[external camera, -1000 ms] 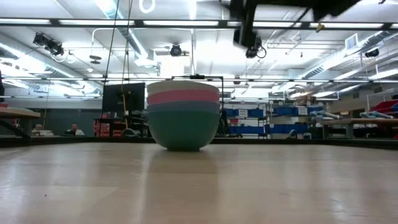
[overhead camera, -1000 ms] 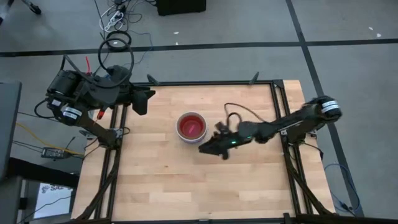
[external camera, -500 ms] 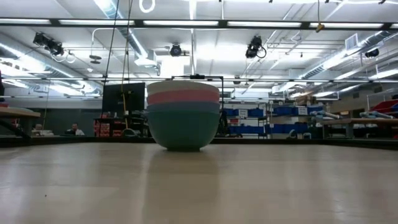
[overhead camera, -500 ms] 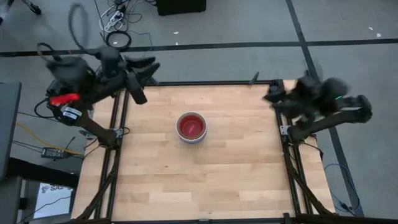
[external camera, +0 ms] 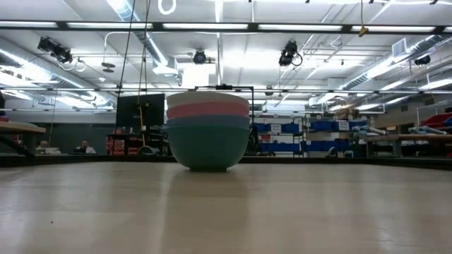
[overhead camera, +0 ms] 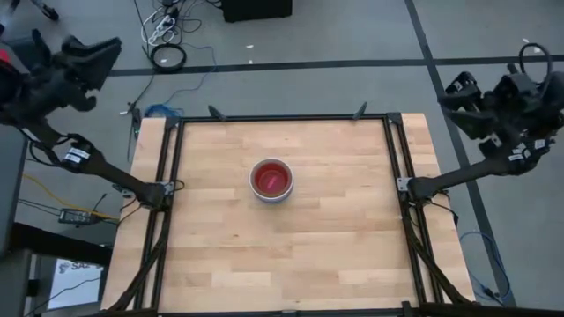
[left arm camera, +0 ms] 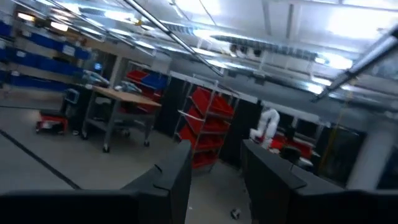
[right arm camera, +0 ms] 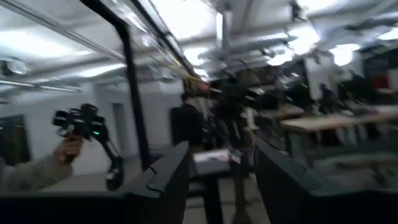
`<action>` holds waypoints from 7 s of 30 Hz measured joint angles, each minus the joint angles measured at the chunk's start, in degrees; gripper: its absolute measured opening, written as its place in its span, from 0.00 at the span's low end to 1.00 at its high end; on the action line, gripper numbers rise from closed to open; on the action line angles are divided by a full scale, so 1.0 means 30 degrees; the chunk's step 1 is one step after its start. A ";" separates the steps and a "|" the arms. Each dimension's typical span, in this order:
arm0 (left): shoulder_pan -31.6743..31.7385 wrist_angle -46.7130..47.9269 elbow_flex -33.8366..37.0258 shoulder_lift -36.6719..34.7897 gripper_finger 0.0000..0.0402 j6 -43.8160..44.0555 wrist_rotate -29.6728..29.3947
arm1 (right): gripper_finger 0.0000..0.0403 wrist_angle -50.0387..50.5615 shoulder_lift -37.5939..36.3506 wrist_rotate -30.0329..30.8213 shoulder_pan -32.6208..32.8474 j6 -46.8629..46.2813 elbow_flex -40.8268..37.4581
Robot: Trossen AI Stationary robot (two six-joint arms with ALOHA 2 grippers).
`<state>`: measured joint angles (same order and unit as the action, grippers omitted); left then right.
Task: Nest bowls inside each other
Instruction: Return to Home Position
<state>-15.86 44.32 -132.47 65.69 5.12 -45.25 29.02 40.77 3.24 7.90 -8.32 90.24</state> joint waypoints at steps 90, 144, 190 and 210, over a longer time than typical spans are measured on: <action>0.8400 -1.1606 3.1109 -1.4069 0.37 0.4961 -0.0884 | 0.42 -0.7884 -0.3440 -0.3656 -0.8846 -0.2827 -1.3610; 0.3981 -1.0335 3.6123 -1.6545 0.37 0.4876 0.6286 | 0.42 -2.2730 -0.7477 -0.5860 -0.8845 -0.7748 -2.7439; 0.3745 -1.5567 4.3992 -1.8508 0.37 0.2373 0.9912 | 0.42 -1.1080 -1.3449 -1.1770 -0.8633 -0.1738 -2.9901; 0.3745 -1.7925 4.3999 -1.8271 0.37 0.2393 0.9550 | 0.42 -1.2527 -1.3471 -1.1008 -0.8626 -0.2826 -2.9916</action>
<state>-4.62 -9.46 -0.47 10.87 12.29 -16.60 -8.56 0.36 -29.78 -17.98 -16.80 0.49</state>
